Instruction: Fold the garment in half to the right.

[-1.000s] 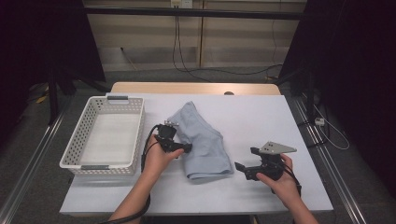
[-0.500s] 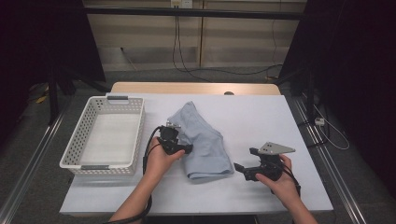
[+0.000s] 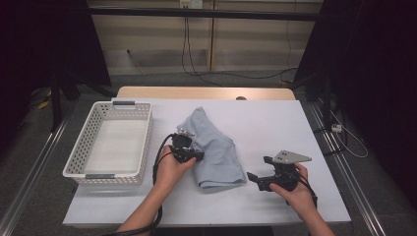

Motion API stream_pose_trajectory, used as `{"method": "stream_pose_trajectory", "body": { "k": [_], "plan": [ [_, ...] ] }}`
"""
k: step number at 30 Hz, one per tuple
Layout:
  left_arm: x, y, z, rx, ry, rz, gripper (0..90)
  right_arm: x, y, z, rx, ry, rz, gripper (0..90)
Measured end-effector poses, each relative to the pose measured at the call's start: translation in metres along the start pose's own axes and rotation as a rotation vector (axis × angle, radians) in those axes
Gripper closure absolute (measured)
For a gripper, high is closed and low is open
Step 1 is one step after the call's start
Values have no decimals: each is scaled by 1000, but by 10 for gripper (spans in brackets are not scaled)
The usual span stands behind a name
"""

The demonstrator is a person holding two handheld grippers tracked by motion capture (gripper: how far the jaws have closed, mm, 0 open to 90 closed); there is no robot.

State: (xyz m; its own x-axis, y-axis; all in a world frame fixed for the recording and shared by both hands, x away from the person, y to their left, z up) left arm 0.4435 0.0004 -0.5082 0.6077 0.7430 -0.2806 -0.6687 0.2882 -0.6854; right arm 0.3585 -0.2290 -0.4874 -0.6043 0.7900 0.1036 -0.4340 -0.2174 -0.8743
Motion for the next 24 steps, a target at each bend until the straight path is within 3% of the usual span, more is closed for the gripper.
{"method": "stream_pose_trajectory", "body": {
  "k": [2, 8, 11, 14, 18, 22, 24],
  "plan": [
    [-1, -1, 1, -1, -3, -10, 715, 0, 0, 0, 0, -1, 1, 96],
    [6, -6, 9, 12, 31, 48, 737, -1, -2, 1, -5, -2, 0, 96],
    [10, -10, 13, 12, 16, 44, 739, -2, -2, 1, -8, -1, -1, 96],
    [22, -14, 19, 11, -8, 55, 739, -3, -1, 2, -7, 1, -3, 96],
    [28, -13, 18, 5, -16, 61, 726, -3, -2, 4, -11, 2, -2, 96],
    [28, -13, 16, -6, -24, 60, 632, -3, -2, 4, -12, 6, -3, 96],
    [29, -13, 18, -14, -31, 75, 533, -2, -2, 4, -13, 3, -2, 96]
  ]
}}
Point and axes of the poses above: each handheld gripper's, and its own axes: z roughly backward along the jaws, y roughly out of its underside, x roughly to its left, the point moved 8 cm from there along -z, roughly forward along the jaws, and after that the axes turned 5 degrees about -x, right-handed, at the moved point
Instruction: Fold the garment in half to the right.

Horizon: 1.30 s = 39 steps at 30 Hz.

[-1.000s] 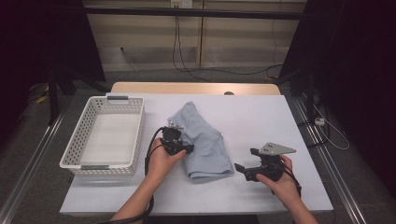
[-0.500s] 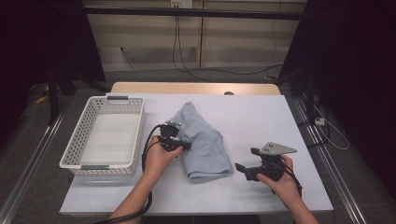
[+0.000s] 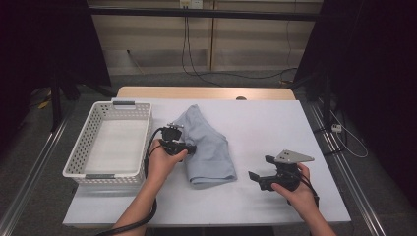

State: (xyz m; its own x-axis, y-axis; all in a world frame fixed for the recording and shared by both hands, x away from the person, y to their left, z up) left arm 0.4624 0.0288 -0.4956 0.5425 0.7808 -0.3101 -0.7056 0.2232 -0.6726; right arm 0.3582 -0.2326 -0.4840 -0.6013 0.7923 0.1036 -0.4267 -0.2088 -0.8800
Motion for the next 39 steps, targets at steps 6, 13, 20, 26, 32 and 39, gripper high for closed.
{"method": "stream_pose_trajectory", "body": {
  "k": [6, 13, 20, 26, 32, 39],
  "plan": [
    [-2, 3, -2, -2, 3, 14, 391, 1, 0, -1, 2, -4, 0, 96],
    [-6, 12, -10, 7, 4, 36, 353, 2, 1, -2, 3, -6, -4, 96],
    [-15, 16, -13, -13, -12, 29, 459, 2, 1, -3, 4, -8, -5, 96],
    [-18, 16, -14, 10, 11, 49, 653, 3, 1, -3, 5, -8, -5, 96],
    [-20, 13, -13, 19, 7, 18, 732, 1, -1, -2, -3, -4, -9, 94],
    [-19, 6, -4, 28, 58, 64, 738, -2, -1, -2, -12, 4, -20, 86]
  ]
}}
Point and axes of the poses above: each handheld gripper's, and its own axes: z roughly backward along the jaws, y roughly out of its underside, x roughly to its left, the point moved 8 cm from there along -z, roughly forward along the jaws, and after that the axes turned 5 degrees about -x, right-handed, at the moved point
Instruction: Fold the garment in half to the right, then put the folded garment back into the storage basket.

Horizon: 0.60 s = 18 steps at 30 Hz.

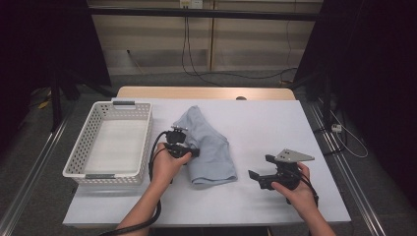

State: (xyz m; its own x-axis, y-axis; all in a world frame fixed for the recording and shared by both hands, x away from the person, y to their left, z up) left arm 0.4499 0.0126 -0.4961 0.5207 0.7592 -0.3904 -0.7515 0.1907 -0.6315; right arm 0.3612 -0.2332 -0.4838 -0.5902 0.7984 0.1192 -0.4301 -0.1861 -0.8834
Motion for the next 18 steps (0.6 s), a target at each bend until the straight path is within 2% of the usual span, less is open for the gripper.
{"method": "stream_pose_trajectory", "body": {
  "k": [7, 12, 18],
  "plan": [
    [-4, -11, 9, 23, 28, 11, 740, 1, -1, 0, -5, -1, 1, 83],
    [-4, -19, 18, 56, 25, 2, 741, 0, -1, 0, -4, -4, -1, 80],
    [-3, -31, 31, 106, 1, -31, 742, 2, -2, 0, -7, -8, -1, 80]
  ]
}}
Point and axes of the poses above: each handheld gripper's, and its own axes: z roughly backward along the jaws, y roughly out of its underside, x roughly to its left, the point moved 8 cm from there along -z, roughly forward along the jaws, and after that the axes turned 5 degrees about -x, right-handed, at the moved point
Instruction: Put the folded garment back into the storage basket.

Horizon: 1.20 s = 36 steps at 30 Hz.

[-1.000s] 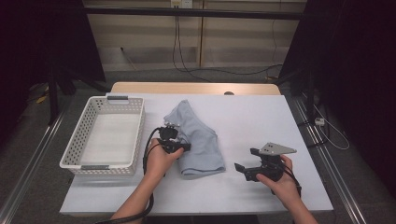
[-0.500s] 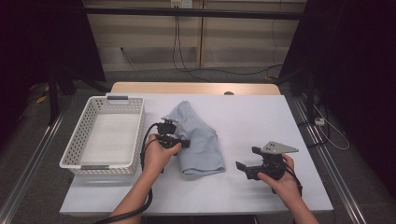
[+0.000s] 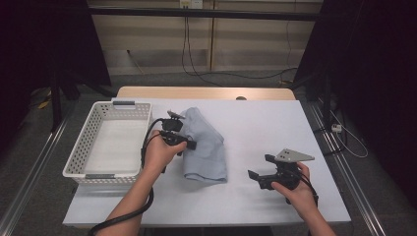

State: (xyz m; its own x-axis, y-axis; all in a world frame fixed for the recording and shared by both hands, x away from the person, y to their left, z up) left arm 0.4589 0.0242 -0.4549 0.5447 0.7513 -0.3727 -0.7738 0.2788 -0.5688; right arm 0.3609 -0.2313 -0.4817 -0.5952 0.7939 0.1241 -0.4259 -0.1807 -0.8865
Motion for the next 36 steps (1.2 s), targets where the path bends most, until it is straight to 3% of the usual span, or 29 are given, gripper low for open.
{"method": "stream_pose_trajectory", "body": {
  "k": [9, 36],
  "plan": [
    [3, -14, 21, 83, -45, -31, 743, 1, -1, 0, -4, -5, -3, 77],
    [10, -46, 50, 180, -140, -101, 744, 2, -4, 1, -21, -16, -9, 60]
  ]
}}
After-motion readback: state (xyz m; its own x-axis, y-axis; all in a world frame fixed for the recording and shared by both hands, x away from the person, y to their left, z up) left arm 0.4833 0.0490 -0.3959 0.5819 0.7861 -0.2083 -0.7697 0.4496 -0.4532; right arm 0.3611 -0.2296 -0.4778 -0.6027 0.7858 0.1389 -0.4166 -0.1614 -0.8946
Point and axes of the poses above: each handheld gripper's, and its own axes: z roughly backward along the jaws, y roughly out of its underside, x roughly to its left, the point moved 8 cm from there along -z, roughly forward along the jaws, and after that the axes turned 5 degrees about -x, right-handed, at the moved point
